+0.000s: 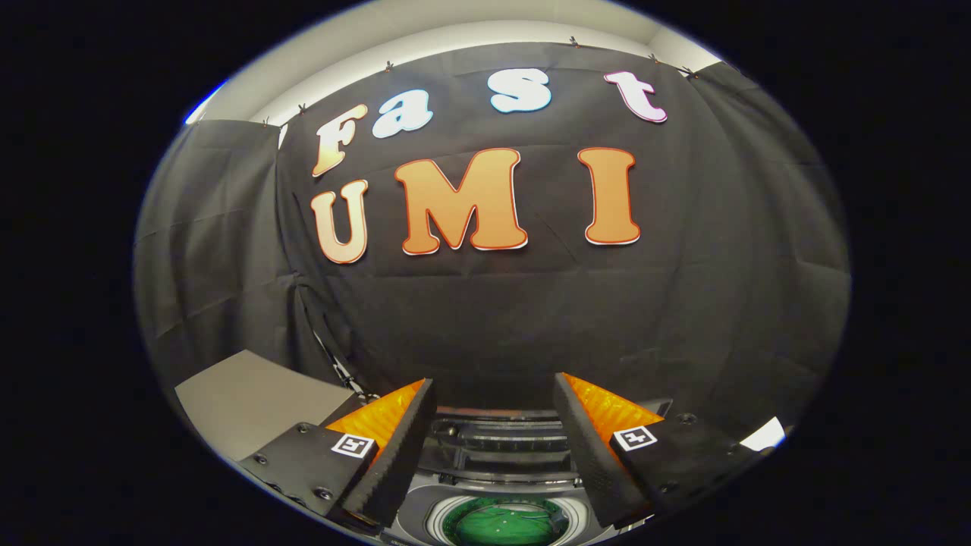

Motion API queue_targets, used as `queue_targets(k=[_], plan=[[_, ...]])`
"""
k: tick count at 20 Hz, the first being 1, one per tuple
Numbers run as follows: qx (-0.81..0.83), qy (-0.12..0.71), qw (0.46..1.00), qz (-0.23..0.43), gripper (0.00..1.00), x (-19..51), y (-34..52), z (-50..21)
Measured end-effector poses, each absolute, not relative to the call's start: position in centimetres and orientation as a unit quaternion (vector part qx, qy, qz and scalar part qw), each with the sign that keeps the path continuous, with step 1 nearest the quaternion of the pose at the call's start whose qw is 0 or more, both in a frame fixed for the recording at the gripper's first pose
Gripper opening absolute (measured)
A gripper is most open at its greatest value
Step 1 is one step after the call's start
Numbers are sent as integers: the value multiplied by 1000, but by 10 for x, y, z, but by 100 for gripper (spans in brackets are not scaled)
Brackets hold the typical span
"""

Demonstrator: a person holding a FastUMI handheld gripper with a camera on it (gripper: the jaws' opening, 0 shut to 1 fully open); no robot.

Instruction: Put the clothes into the washing machine and then close the washing machine lid.

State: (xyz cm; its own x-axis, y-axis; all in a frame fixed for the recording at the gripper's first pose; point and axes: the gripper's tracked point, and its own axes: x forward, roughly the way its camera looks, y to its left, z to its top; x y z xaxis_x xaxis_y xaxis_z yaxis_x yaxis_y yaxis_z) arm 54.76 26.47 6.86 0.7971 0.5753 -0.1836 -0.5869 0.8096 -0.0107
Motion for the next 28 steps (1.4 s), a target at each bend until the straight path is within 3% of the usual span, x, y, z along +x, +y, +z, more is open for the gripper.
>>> queue_targets(k=[6,20,28], plan=[[-45,92,951,293,99,595,306,56],[-100,227,929,276,99,644,341,-56],[-76,169,939,290,100,617,325,-43]])
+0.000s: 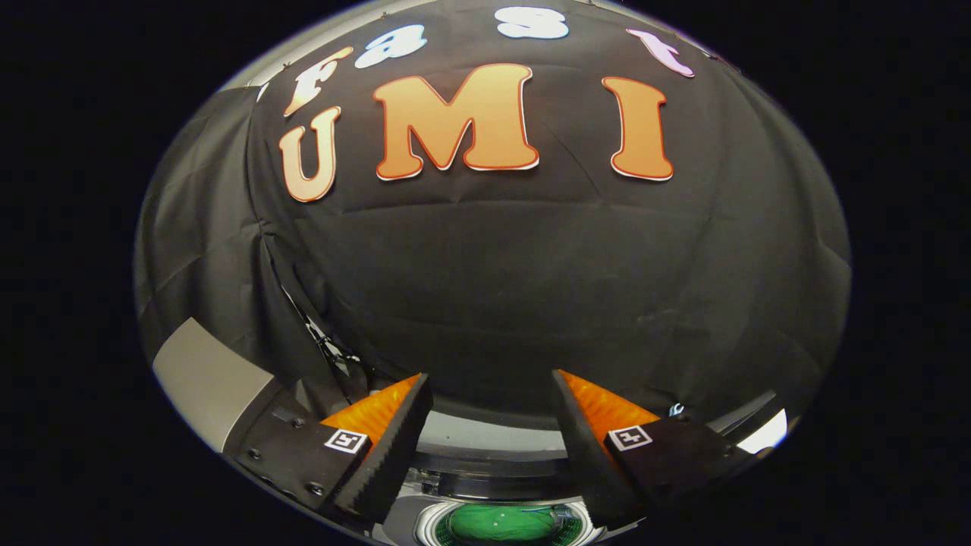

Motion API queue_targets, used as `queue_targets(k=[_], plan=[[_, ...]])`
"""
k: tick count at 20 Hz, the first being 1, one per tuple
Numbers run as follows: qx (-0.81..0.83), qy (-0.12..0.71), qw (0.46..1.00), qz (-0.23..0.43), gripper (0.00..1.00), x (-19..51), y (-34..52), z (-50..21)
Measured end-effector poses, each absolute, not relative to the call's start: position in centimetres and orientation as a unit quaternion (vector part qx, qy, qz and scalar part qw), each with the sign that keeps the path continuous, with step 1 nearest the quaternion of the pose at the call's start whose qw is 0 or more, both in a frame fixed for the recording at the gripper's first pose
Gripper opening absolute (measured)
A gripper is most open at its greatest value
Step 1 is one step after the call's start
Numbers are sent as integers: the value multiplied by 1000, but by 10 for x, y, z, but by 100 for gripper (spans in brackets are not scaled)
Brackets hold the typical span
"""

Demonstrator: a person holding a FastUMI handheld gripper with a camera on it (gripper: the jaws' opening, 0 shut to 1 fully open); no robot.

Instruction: Put the clothes into the washing machine and then close the washing machine lid.

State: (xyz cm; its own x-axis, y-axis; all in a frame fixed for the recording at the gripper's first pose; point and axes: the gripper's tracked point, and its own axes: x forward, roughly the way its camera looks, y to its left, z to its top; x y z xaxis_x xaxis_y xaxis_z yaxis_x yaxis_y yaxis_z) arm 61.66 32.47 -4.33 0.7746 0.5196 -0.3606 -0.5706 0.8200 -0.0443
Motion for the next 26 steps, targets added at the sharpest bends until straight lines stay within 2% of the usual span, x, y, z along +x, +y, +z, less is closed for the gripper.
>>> queue_targets(k=[9,19,26], plan=[[-70,130,944,294,99,546,290,-58],[-78,218,927,296,100,485,249,-129],[-76,216,928,295,100,465,241,-120]])
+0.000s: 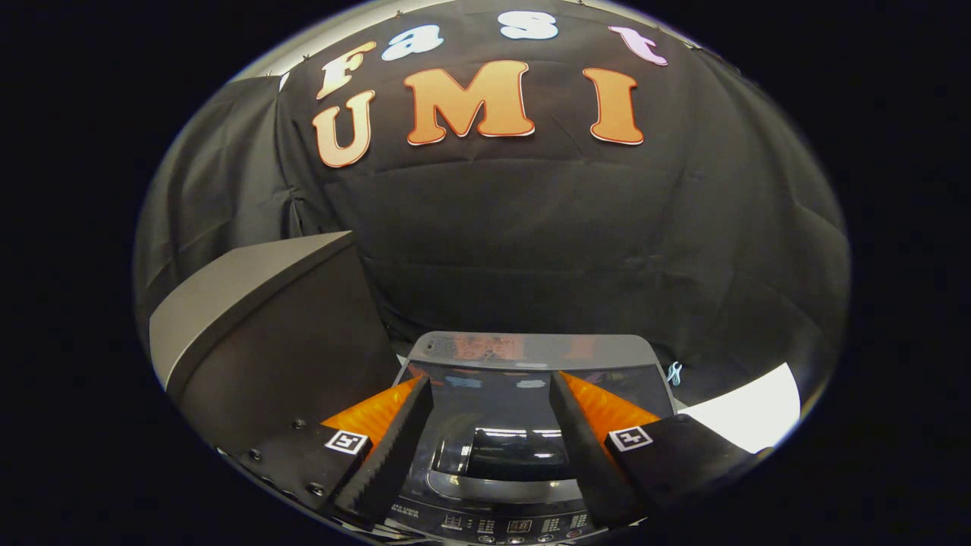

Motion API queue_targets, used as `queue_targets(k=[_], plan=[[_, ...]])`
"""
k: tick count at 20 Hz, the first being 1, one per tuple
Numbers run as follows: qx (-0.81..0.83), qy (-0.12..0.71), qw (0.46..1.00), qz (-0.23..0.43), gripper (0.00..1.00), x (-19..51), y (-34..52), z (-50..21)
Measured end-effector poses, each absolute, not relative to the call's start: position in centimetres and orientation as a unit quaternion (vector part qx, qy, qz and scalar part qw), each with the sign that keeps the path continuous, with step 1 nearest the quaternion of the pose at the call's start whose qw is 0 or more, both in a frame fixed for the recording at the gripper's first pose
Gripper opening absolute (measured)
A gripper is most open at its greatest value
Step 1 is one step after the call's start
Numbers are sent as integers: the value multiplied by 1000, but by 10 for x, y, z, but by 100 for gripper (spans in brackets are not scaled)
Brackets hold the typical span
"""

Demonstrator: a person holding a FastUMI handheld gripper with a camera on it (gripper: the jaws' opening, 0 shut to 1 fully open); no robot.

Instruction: Put the clothes into the washing machine and then close the washing machine lid.

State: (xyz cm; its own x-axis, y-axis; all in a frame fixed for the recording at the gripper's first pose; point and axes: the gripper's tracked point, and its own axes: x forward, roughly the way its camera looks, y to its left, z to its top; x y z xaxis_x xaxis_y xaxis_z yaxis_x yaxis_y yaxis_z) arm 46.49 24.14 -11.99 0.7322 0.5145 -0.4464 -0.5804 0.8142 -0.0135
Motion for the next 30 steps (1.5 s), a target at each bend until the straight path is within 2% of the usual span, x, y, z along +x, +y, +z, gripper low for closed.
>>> queue_targets(k=[7,13,21,30], plan=[[-42,128,943,305,100,438,253,-15],[-13,48,952,304,99,383,249,82],[8,0,951,309,99,303,223,156],[-5,-89,956,279,99,289,189,246]])
